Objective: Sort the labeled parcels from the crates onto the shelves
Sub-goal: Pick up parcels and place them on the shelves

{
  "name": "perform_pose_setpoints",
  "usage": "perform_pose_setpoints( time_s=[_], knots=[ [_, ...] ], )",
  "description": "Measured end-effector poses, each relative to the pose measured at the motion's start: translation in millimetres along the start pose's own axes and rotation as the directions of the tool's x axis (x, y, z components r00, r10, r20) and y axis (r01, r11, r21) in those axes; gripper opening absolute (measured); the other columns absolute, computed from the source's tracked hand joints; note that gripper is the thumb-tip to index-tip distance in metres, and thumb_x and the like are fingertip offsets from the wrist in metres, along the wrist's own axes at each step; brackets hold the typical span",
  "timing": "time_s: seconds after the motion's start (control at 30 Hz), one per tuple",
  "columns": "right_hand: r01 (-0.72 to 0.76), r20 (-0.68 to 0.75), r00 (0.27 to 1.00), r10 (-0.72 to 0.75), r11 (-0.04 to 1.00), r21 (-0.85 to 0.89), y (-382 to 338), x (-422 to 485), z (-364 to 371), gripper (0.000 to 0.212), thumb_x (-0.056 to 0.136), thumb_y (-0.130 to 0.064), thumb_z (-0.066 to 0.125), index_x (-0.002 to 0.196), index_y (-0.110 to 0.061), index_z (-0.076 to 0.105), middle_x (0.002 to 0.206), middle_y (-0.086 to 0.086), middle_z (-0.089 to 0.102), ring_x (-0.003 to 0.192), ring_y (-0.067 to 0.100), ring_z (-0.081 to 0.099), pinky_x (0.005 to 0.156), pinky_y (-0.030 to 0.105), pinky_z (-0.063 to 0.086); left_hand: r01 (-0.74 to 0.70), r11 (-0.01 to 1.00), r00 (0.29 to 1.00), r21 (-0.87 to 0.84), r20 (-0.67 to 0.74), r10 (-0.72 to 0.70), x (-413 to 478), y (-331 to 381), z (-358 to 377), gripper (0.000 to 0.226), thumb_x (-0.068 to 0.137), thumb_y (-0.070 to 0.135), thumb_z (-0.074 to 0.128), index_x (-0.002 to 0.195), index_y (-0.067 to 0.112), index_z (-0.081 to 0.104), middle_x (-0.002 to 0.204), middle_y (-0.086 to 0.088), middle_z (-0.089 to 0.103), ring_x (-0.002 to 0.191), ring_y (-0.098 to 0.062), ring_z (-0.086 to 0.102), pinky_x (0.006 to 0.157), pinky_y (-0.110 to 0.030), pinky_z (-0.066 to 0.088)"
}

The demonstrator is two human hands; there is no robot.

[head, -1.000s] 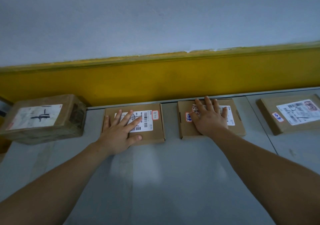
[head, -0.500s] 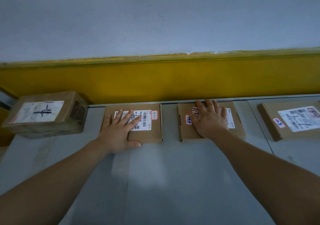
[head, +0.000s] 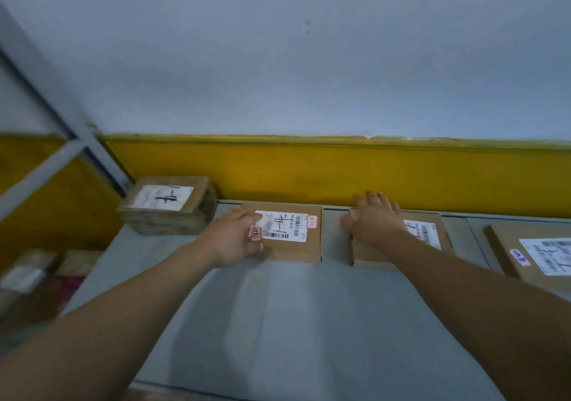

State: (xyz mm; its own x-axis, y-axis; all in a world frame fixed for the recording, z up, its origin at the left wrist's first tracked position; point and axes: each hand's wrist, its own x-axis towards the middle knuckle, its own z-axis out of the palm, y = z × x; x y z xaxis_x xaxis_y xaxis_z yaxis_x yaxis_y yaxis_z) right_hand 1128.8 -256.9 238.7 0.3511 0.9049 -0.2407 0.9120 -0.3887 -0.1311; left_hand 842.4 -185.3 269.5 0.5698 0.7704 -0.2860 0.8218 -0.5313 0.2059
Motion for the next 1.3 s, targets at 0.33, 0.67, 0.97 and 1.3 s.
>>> perform_pose_setpoints(
  time_s=[0.33, 0.67, 0.97, 1.3],
  knots=[
    [0.436, -0.059, 0.896, -0.44, 0.897, -0.073, -246, -111, -41, 0.069, 0.098, -0.06, 0.035, 0.153, -0.018, 0.03, 0.159, 0.012, 0.029, 0.143, 0.031, 0.032, 0.113, 0.043, 0.031, 0.167, 0.983, 0.967, -0.075, -0.184, -0.178, -234, -100, -38, 0.067, 0.094, 0.045, 0.055, 0.151, 0.028, 0.026, 0.159, 0.004, 0.024, 0.145, -0.016, 0.021, 0.115, -0.03, 0.02],
    [0.792, 0.206, 0.603, -0.77, 0.609, -0.044, -481, -296, 82, 0.066, 0.095, -0.061, 0.041, 0.149, -0.023, 0.037, 0.148, 0.009, 0.046, 0.131, 0.031, 0.045, 0.105, 0.045, 0.043, 0.535, 0.813, 0.822, -0.228, -0.081, -0.563, -516, -243, 52, 0.07, 0.09, 0.048, 0.059, 0.151, 0.033, 0.027, 0.153, 0.002, 0.034, 0.139, -0.019, 0.031, 0.114, -0.036, 0.029],
    [0.879, 0.252, 0.467, -0.848, 0.476, -0.026, -633, -328, 112, 0.067, 0.095, -0.061, 0.043, 0.148, -0.02, 0.038, 0.146, 0.01, 0.047, 0.132, 0.03, 0.045, 0.104, 0.044, 0.043, 0.692, 0.578, 0.639, -0.432, -0.005, -0.769, -603, -322, 95, 0.069, 0.092, 0.045, 0.059, 0.151, 0.031, 0.025, 0.157, 0.001, 0.027, 0.14, -0.02, 0.033, 0.112, -0.035, 0.032],
    [0.754, 0.347, 0.593, -0.727, 0.652, 0.077, -741, -219, 154, 0.055, 0.099, -0.051, 0.047, 0.144, -0.02, 0.045, 0.136, 0.011, 0.057, 0.116, 0.03, 0.057, 0.085, 0.033, 0.045, 0.731, 0.533, 0.622, -0.426, 0.094, -0.777, -558, -455, 95, 0.07, 0.093, 0.044, 0.058, 0.152, 0.025, 0.026, 0.158, 0.002, 0.026, 0.143, -0.019, 0.027, 0.113, -0.031, 0.024]
  ],
)
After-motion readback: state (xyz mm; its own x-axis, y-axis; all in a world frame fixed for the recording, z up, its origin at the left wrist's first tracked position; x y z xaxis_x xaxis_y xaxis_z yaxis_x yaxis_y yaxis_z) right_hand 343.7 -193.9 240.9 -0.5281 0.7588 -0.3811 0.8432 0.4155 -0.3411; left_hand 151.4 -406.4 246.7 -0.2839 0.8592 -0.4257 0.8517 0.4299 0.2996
